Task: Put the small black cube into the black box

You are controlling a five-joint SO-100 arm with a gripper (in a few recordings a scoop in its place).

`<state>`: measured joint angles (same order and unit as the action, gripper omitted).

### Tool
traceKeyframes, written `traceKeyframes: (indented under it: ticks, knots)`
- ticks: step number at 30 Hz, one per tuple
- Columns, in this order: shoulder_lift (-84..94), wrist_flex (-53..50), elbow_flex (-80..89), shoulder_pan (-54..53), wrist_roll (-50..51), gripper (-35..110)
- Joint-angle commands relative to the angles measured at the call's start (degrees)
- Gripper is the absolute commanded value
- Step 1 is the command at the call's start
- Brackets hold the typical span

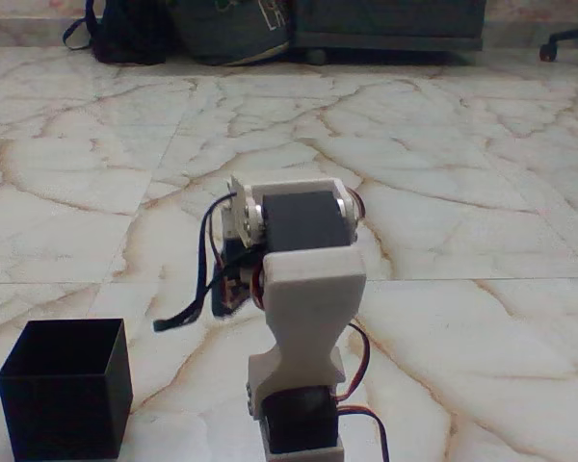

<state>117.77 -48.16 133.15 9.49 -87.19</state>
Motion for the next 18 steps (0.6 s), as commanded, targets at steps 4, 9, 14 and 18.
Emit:
traceKeyframes:
  ticks: [4,9,14,18]
  knots:
    - [6.1,2.5,13.8,-7.6,-5.3,8]
    - [13.4,10.5,31.6,-8.3,-6.1,8]
    - [17.9,11.7,40.7,-9.6,-5.1,8]
    - [18.2,11.1,43.4,-10.3,-3.1,7]
